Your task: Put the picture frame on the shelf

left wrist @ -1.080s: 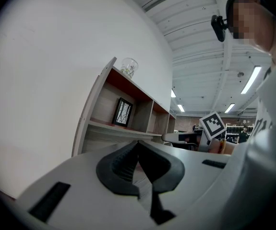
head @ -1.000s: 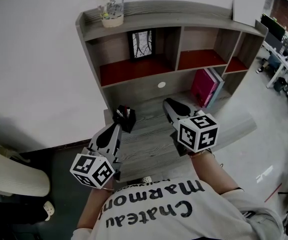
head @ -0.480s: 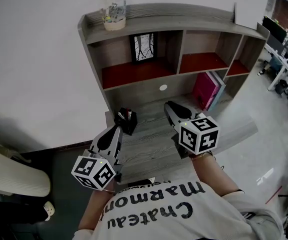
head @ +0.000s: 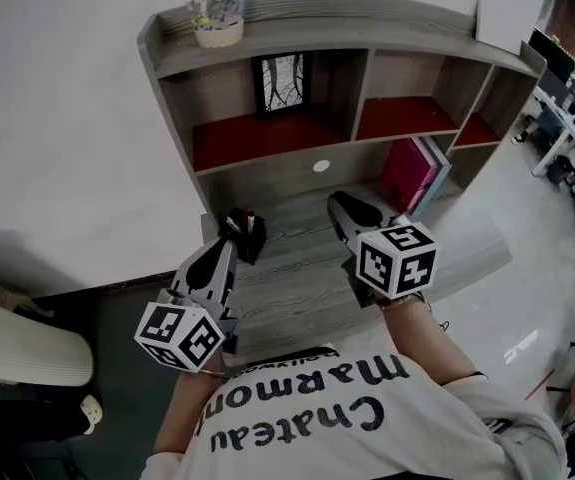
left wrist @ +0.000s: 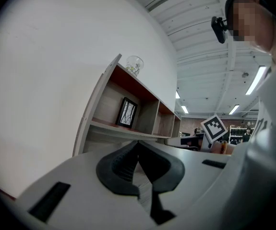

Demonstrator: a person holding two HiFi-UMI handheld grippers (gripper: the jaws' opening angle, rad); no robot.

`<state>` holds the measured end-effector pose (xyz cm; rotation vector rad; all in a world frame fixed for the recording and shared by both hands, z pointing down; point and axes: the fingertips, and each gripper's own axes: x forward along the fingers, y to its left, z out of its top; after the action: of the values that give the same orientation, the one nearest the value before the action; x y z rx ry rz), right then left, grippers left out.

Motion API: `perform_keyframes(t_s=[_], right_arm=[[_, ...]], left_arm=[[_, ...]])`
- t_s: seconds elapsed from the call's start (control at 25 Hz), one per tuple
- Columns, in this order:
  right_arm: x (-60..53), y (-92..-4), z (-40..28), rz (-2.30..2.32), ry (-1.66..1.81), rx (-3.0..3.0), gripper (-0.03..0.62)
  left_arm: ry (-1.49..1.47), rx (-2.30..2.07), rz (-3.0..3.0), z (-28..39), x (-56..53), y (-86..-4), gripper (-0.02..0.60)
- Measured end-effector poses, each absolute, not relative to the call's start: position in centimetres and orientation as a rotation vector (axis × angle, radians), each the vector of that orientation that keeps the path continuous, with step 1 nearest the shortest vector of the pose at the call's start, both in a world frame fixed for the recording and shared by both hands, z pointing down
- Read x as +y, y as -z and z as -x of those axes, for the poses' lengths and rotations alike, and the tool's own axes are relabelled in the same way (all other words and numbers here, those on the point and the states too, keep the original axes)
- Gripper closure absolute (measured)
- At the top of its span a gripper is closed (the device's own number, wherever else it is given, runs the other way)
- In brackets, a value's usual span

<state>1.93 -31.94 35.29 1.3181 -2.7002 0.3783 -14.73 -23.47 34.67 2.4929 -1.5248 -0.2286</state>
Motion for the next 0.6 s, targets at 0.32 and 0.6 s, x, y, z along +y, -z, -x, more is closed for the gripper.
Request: perform_keyframes(t_s=[0.32, 0.6], right_arm=[[-35.6, -33.9, -2.1, -1.233, -0.322, -2.703, 0.551], [-36.9, -33.4, -2.9, -1.192, -0.334, -2.74, 0.551]], left_arm=[[0.273, -1.596, -2.45, 14.3, -26.6, -33.6, 0.565], [0.258, -1.618, -2.445, 12.8, -27.5, -33.1, 0.565]])
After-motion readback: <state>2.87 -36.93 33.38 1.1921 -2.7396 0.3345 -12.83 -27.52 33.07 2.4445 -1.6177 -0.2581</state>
